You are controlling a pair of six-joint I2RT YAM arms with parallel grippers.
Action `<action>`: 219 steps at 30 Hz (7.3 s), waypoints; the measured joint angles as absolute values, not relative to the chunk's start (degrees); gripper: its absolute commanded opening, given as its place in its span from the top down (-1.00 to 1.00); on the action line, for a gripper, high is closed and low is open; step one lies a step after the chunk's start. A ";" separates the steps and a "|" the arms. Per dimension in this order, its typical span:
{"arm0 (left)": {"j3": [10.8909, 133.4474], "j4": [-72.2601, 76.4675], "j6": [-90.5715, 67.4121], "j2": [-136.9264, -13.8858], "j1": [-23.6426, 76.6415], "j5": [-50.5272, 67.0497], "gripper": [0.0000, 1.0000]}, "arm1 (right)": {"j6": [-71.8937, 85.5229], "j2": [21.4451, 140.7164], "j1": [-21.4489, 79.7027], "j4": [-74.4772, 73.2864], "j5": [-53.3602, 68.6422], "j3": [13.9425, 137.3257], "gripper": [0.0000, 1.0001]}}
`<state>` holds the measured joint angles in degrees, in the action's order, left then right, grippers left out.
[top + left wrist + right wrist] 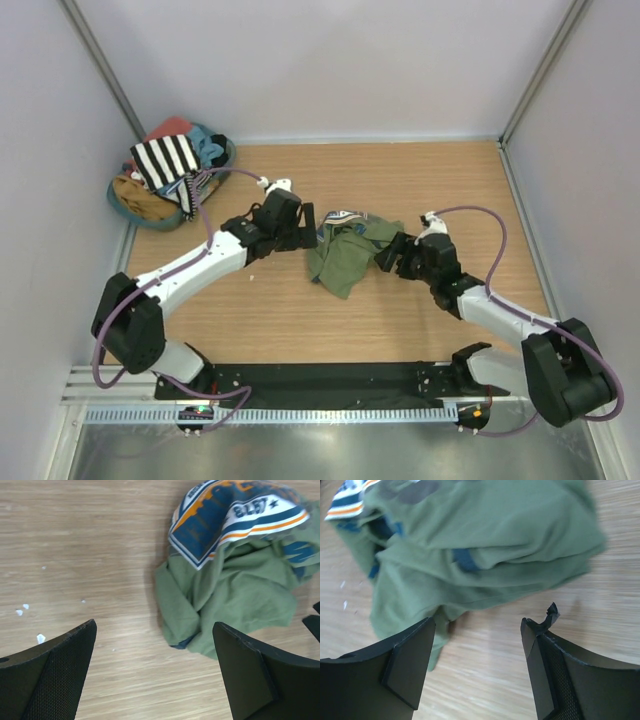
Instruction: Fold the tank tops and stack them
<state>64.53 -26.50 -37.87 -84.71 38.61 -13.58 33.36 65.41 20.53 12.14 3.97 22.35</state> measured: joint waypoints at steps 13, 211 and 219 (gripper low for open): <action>49.32 -20.78 -37.56 -67.96 36.32 -16.71 -0.99 | 40.12 65.19 37.69 8.34 -3.05 20.75 -0.51; 104.81 -41.25 -32.25 -54.43 11.14 -3.90 1.00 | 11.99 63.59 27.62 -31.14 0.97 105.14 0.98; 101.86 -39.75 -34.44 -44.66 11.20 1.67 1.00 | 12.80 49.82 27.70 -32.58 9.78 102.89 0.98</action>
<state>101.86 -39.75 -34.44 -44.66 11.20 1.67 12.80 49.82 27.70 -32.58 9.78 102.89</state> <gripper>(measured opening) 0.014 0.038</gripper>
